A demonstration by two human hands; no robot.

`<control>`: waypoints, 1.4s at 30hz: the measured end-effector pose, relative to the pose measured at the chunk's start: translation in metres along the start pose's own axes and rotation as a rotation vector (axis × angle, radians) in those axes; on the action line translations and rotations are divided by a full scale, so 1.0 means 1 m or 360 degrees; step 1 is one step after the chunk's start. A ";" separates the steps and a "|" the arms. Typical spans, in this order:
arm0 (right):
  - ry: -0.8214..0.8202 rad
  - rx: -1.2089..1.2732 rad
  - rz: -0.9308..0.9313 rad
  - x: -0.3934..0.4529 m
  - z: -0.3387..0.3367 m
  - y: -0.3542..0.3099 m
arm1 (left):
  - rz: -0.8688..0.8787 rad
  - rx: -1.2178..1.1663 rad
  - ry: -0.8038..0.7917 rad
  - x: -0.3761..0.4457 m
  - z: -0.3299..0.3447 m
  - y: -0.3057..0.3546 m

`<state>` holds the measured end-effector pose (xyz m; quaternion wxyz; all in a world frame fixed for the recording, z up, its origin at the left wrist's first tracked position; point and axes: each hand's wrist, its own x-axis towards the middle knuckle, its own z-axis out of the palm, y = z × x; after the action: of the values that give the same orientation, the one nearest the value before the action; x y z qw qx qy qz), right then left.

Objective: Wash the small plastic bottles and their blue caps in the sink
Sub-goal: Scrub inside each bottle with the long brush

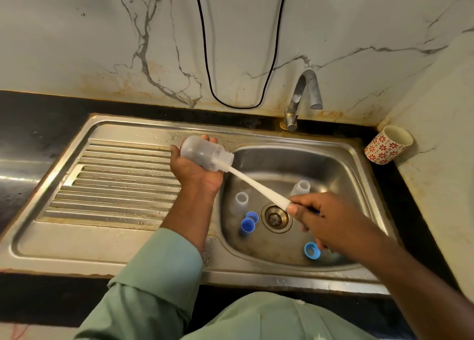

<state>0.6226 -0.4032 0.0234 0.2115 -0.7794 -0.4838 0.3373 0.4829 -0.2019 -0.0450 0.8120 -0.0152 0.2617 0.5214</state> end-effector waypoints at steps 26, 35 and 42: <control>0.0232 -0.0441 -0.0281 0.016 0.010 0.012 | 0.0111 -0.0054 0.0028 0.002 0.016 0.001; -0.0811 0.0877 0.0158 0.041 -0.041 0.046 | -0.0308 0.0520 -0.0245 0.005 0.020 0.013; 0.0661 -0.0981 -0.0423 0.059 -0.031 0.058 | -0.0192 0.0392 0.0179 0.011 0.006 -0.001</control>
<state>0.6986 -0.3759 -0.0125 0.1028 -0.7886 -0.6059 -0.0189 0.4903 -0.1912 -0.0448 0.8216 0.0398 0.3674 0.4340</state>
